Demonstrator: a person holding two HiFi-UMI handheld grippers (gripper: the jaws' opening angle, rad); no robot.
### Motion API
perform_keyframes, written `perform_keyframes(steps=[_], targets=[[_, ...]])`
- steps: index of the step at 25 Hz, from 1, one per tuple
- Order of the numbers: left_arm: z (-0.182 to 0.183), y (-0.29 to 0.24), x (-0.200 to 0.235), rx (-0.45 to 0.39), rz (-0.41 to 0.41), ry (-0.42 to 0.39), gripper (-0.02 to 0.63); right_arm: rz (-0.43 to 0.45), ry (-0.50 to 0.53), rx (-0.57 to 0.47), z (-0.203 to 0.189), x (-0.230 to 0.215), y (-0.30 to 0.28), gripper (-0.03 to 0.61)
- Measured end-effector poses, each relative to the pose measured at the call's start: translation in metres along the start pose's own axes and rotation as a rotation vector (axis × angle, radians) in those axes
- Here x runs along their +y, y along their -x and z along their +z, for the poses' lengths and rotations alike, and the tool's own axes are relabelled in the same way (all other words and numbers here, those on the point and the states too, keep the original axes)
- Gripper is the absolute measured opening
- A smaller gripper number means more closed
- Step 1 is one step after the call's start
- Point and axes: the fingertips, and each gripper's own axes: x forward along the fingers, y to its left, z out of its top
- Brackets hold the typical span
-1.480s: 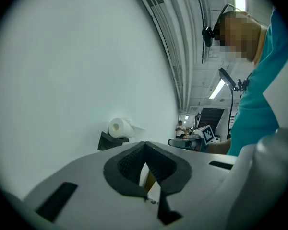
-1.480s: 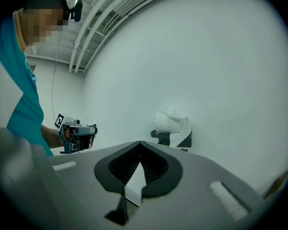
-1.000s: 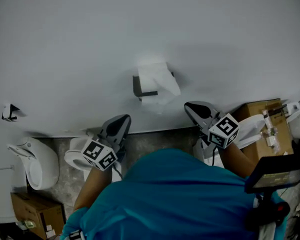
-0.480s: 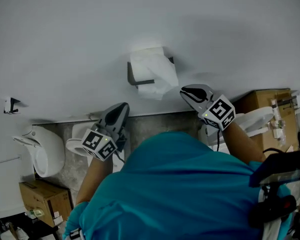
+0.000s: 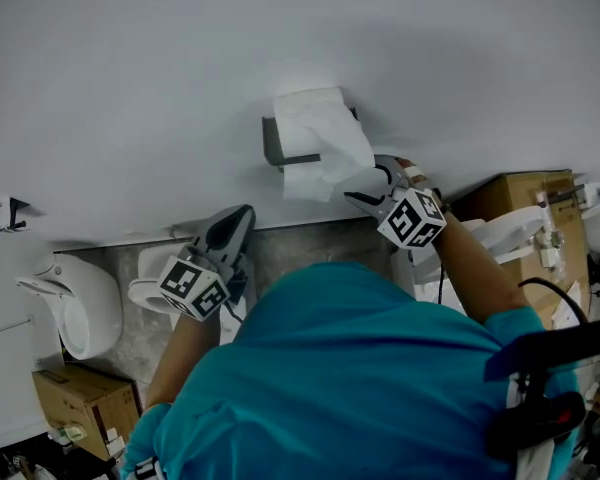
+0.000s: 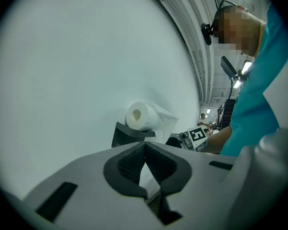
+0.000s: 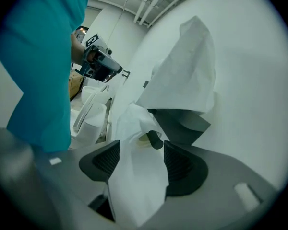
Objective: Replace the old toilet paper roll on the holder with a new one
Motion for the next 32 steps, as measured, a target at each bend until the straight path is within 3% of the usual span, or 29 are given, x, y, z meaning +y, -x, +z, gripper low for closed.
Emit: perform_keyframes(steps=[2,8,12,17,24,29,32], targets=[[-0.003,0.003,0.003,-0.005,0.002,0.003,0.009,0.033,-0.06,-0.024,0.003,0.0,-0.008,0.284],[-0.008,0.009,0.006,-0.006,0.026,0.021,0.009,0.214,-0.496,-0.179,0.01,-0.015,-0.017,0.308],[-0.009,0.012,0.008,-0.001,0.044,0.027,0.009,0.335,-0.69,-0.242,0.015,-0.019,-0.022,0.325],[-0.011,0.013,0.012,0.001,0.054,0.031,0.009,0.429,-0.784,-0.268,0.024,-0.018,-0.035,0.325],[-0.009,0.015,0.013,0.008,0.061,0.033,0.009,0.464,-0.901,-0.314,0.031,-0.028,-0.048,0.321],[-0.012,0.02,0.016,-0.006,0.062,0.036,0.009,0.498,-0.926,-0.316,0.035,-0.023,-0.055,0.212],[-0.012,0.022,0.017,-0.005,0.067,0.038,0.009,0.525,-0.93,-0.315,0.04,-0.02,-0.055,0.198]])
